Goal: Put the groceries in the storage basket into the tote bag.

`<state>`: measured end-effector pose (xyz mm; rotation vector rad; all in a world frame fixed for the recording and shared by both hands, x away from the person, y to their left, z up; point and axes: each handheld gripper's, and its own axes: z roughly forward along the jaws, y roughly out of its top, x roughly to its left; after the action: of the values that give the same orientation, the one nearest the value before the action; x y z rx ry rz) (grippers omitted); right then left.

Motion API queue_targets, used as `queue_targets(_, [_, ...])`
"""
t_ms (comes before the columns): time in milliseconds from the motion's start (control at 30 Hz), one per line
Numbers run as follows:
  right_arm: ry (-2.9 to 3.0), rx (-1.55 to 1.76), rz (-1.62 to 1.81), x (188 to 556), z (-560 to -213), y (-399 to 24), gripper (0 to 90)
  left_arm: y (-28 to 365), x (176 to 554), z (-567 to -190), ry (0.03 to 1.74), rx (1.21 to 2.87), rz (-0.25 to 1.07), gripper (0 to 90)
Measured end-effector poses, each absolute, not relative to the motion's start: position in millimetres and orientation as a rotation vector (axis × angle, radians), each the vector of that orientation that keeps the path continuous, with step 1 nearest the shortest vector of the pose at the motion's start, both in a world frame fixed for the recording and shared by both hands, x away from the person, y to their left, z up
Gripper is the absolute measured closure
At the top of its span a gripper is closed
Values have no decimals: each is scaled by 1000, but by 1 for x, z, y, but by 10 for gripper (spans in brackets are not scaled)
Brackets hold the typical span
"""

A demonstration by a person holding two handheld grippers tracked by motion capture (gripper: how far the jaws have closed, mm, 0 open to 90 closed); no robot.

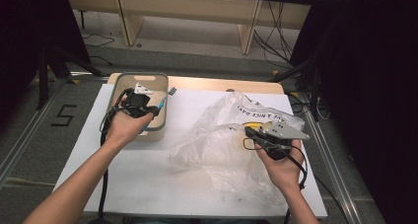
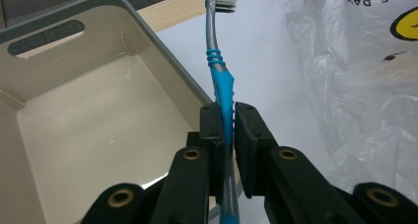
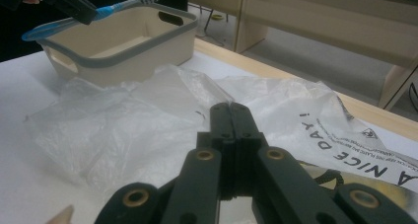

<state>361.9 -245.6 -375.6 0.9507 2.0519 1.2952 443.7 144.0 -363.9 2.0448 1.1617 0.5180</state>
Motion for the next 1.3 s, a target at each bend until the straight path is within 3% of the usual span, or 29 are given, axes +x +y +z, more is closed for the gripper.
queue_targets(1300, [2052, 955, 1293, 362, -375, -246, 900, 114, 384, -366, 926, 2089, 433, 822])
